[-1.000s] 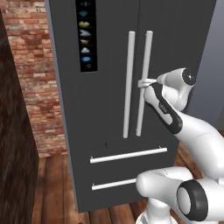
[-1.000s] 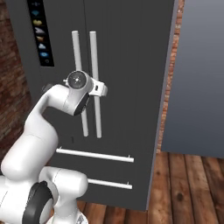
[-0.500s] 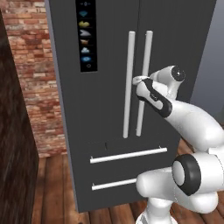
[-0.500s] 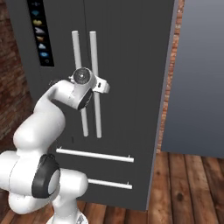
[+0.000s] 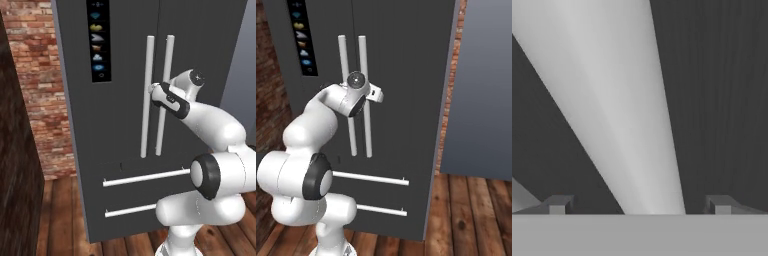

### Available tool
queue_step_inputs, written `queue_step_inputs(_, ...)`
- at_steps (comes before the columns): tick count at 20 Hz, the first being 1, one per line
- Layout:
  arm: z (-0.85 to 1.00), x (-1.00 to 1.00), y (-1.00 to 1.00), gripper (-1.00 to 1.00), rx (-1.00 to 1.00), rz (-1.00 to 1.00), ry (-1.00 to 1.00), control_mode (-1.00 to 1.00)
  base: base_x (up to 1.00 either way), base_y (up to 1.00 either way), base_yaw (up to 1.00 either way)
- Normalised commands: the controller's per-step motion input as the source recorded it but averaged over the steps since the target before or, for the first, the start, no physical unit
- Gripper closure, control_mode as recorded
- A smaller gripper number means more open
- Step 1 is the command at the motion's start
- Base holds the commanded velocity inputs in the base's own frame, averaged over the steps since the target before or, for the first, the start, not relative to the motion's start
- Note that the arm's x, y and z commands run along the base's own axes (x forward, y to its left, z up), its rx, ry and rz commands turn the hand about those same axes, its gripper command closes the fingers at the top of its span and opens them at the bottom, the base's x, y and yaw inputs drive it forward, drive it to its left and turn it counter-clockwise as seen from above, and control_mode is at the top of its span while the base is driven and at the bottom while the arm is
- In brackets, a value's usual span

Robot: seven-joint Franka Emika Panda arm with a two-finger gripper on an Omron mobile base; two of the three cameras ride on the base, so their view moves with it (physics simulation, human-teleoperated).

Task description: Retrieve the sausage and cheese from the fridge and place them on the cutting board on the counter.

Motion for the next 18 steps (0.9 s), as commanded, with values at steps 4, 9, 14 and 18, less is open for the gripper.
queue_step_inputs(4, -0.22, 0.59, 0.00, -1.00, 0.02, 0.00, 0.00, -1.00, 0.00, 0.00, 0.00)
queue_step_inputs(9, -0.12, 0.30, 0.00, 1.00, 0.00, 0.00, 0.00, -1.00, 0.00, 0.00, 0.00)
queue_step_inputs(14, 0.00, 0.00, 0.00, 1.00, 0.00, 0.00, 0.00, -1.00, 0.00, 0.00, 0.00)
queue_step_inputs(18, 0.00, -0.30, -0.04, 1.00, 0.00, 0.00, 0.00, -1.00, 0.00, 0.00, 0.00)
